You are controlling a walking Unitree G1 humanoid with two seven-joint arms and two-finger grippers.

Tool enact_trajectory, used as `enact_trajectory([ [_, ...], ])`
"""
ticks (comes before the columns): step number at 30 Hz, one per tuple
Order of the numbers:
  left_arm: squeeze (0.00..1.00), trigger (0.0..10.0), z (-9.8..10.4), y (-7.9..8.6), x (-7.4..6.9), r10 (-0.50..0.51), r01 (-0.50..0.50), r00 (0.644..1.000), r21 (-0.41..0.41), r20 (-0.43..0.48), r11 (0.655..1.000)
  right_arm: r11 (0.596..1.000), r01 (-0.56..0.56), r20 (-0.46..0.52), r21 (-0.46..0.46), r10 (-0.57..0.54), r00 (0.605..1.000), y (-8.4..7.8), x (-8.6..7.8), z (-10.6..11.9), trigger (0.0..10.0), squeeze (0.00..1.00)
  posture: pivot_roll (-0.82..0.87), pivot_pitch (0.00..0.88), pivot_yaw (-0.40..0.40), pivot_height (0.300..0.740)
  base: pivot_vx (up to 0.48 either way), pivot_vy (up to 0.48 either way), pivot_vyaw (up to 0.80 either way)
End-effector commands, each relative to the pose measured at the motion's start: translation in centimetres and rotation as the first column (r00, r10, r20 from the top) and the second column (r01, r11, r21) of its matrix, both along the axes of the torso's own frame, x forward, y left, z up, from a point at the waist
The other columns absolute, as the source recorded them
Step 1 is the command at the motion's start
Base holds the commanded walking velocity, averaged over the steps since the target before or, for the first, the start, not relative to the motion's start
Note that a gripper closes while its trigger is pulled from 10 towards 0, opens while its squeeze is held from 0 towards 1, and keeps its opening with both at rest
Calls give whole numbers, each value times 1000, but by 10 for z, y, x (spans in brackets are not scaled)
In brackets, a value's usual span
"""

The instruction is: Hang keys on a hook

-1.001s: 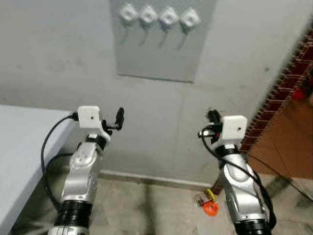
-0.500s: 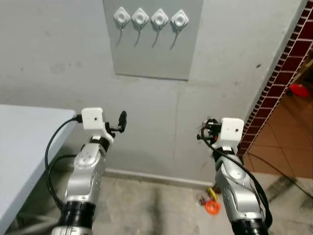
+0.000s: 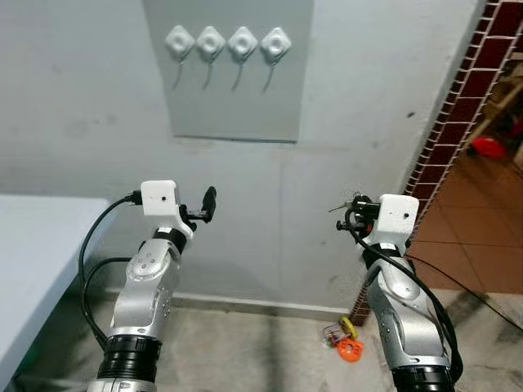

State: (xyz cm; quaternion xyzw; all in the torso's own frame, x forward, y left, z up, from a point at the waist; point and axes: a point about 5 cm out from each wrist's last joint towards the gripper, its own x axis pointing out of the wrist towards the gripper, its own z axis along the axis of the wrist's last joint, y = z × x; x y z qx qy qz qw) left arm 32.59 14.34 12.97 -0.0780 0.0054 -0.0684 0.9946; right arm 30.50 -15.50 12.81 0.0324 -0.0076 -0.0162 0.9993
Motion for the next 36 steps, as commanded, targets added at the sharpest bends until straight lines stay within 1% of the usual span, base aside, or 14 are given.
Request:
enact_trajectory([
  [1, 0, 10000, 4, 4, 1, 8, -8, 1000, 9, 9, 1000, 1000, -22, 23, 10, 22, 999, 5, 2, 8, 10000, 0, -49, 0, 19, 732, 300, 0, 0],
  [31, 0, 10000, 5, 1, 1, 9, -9, 1000, -10, 12, 1000, 999, -51, 20, 6, 51, 998, 9, 1, 9, 10000, 0, -46, 0, 5, 732, 288, 0, 0],
  [36, 0, 10000, 8, -2, 0, 7, -7, 999, -1, 38, 1000, 998, -71, 23, -3, 71, 997, 11, 1, 9, 10000, 0, -47, 0, 3, 732, 100, 0, 0],
])
